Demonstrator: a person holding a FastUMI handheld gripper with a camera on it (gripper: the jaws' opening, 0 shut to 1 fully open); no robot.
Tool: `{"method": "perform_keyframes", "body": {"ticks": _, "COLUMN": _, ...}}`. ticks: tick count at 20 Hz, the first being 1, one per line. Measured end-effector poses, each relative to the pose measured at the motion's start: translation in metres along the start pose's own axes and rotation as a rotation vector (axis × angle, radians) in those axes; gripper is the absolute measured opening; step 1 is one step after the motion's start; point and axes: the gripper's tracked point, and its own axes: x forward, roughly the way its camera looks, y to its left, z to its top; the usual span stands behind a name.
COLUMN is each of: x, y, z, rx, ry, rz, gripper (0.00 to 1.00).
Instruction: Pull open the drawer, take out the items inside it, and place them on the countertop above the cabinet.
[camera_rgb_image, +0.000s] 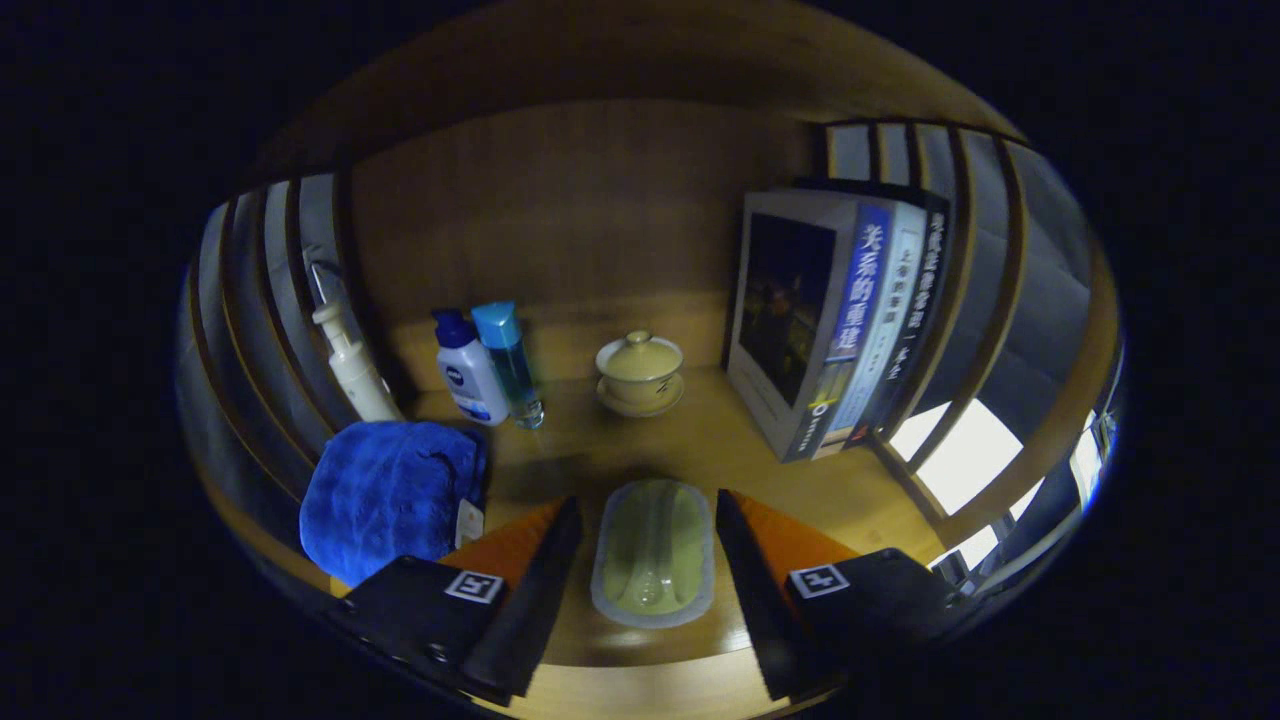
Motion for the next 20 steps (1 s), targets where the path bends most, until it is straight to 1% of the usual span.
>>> {"method": "perform_keyframes", "body": {"ticks": 4, "x": -0.034, "y": -0.013, "z": 0.002, "rx": 0.027, "ry": -0.094, "rz": 0.011, "gripper": 1.0}}
{"method": "perform_keyframes", "body": {"ticks": 9, "x": -0.074, "y": -0.031, "z": -0.003, "rx": 0.023, "ry": -0.187, "rz": 0.02, "gripper": 1.0}}
{"method": "perform_keyframes", "body": {"ticks": 15, "x": -0.12, "y": -0.063, "z": -0.031, "rx": 0.03, "ry": -0.26, "rz": 0.031, "gripper": 1.0}}
{"method": "perform_keyframes", "body": {"ticks": 20, "x": -0.162, "y": -0.092, "z": -0.061, "rx": 0.105, "ry": -0.343, "rz": 0.044, "gripper": 0.99}}
